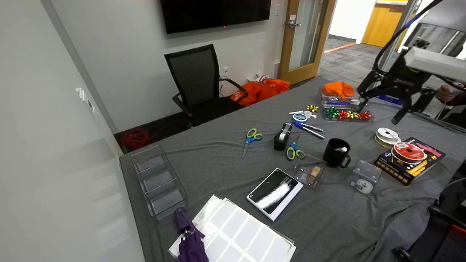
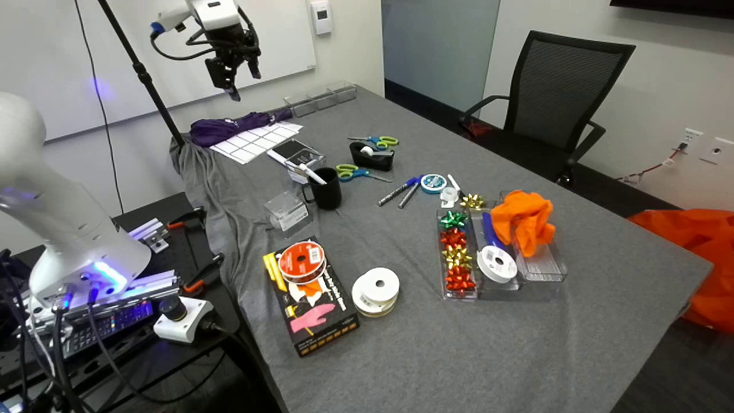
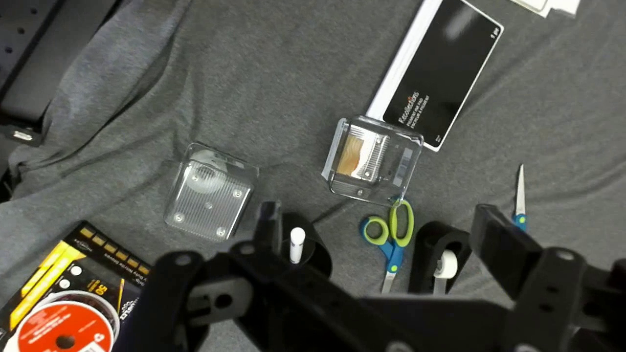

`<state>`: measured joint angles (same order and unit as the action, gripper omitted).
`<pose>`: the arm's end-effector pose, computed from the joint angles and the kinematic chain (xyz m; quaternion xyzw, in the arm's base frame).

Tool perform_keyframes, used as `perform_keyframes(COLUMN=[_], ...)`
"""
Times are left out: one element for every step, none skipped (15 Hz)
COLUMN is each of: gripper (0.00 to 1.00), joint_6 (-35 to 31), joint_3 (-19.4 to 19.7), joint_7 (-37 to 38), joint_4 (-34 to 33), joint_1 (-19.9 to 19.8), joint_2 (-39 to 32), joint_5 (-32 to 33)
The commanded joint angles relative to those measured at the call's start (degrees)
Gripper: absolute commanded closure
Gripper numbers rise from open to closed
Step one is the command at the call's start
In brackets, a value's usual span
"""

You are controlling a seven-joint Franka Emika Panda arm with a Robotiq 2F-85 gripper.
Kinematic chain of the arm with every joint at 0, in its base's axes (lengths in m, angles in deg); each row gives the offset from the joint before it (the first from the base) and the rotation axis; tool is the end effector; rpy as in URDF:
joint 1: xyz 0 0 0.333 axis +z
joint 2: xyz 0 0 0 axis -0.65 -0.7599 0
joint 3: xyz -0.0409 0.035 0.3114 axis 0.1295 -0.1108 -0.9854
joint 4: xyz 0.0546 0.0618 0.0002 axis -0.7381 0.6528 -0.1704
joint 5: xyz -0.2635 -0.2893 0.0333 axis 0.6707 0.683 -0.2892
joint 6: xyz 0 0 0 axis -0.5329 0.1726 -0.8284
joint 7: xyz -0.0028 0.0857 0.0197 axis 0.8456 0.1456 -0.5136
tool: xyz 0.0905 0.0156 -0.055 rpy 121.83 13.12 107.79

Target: Remove the wooden block from the clear bowl and place it upright on the far right of the table

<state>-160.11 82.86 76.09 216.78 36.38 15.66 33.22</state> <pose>0.4148 0.0264 0.4457 -0.8903 0.4414 -0.0100 0.1120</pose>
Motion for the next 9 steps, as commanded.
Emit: perform_keyframes(gripper=[0.0, 0.0, 0.0, 0.0, 0.0, 0.0, 0.0, 0.0, 0.0], joint_6=[-6.0, -7.3, -8.4, -9.3, -9.9, -10.2, -10.3, -10.6, -11.1], joint_3=[-0.9, -1.1, -1.3, -1.5, -1.5, -1.6, -1.3, -1.0, -0.9], joint_7=[6.4, 8.7, 10.9, 13.3, 15.6, 18.0, 19.9, 21.5, 22.8], joint_4=[-5.4, -6.4, -7.4, -8.4, -9.4, -10.2, -11.0, -11.6, -12.1], joint_1=[0.1, 0.3, 0.6, 0.8, 1.1, 1.6, 2.2, 3.0, 3.7], joint_2=[-10.5, -12.8, -15.2, -17.4, -19.5, -21.3, -22.9, -24.2, -25.7], joint_5=[-0.5, 0.3, 1.2, 2.5, 3.9, 5.7, 7.1, 8.2, 9.4])
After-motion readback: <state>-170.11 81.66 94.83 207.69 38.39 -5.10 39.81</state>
